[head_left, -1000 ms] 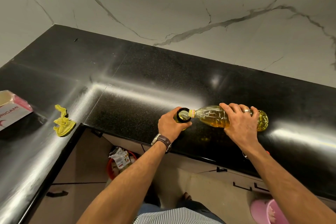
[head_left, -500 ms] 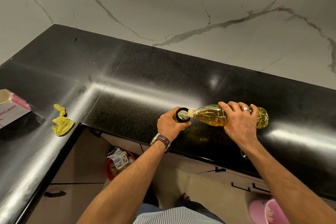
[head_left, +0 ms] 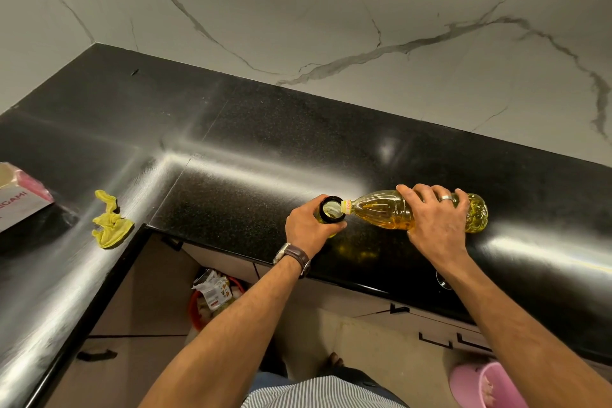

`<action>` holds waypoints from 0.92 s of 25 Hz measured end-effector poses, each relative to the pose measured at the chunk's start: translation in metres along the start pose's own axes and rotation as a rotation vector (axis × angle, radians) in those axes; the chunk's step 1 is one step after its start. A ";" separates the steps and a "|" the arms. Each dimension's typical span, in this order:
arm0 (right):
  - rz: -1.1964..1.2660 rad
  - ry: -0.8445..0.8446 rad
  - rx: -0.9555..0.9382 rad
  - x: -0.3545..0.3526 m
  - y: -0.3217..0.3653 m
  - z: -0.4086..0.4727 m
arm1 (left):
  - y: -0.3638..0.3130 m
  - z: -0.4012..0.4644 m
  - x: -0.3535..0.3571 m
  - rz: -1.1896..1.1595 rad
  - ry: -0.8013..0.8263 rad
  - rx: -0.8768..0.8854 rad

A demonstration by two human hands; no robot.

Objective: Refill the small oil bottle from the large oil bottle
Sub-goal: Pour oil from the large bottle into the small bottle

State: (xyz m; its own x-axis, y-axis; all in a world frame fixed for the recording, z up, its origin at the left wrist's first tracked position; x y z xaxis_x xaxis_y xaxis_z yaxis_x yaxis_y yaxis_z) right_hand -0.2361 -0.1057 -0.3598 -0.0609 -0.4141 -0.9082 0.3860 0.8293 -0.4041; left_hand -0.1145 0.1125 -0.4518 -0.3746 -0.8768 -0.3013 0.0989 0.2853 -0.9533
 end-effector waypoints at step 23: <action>-0.036 -0.016 -0.003 -0.002 -0.003 0.000 | -0.004 -0.001 -0.001 0.022 -0.003 -0.005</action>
State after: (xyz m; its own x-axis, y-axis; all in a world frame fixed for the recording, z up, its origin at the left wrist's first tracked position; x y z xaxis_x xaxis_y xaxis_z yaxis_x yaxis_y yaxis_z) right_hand -0.2372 -0.1078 -0.3567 -0.0601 -0.4498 -0.8911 0.3806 0.8149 -0.4370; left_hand -0.1150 0.1130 -0.4480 -0.3694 -0.8715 -0.3226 0.1024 0.3069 -0.9462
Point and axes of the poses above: each hand's wrist, its own z-axis towards the middle knuckle, its own x-axis out of the palm, y = z × x, the point moved 2 cm from there along z, towards the middle knuckle, and after that the axes turned 11 degrees about -z, right-handed, at the moved point
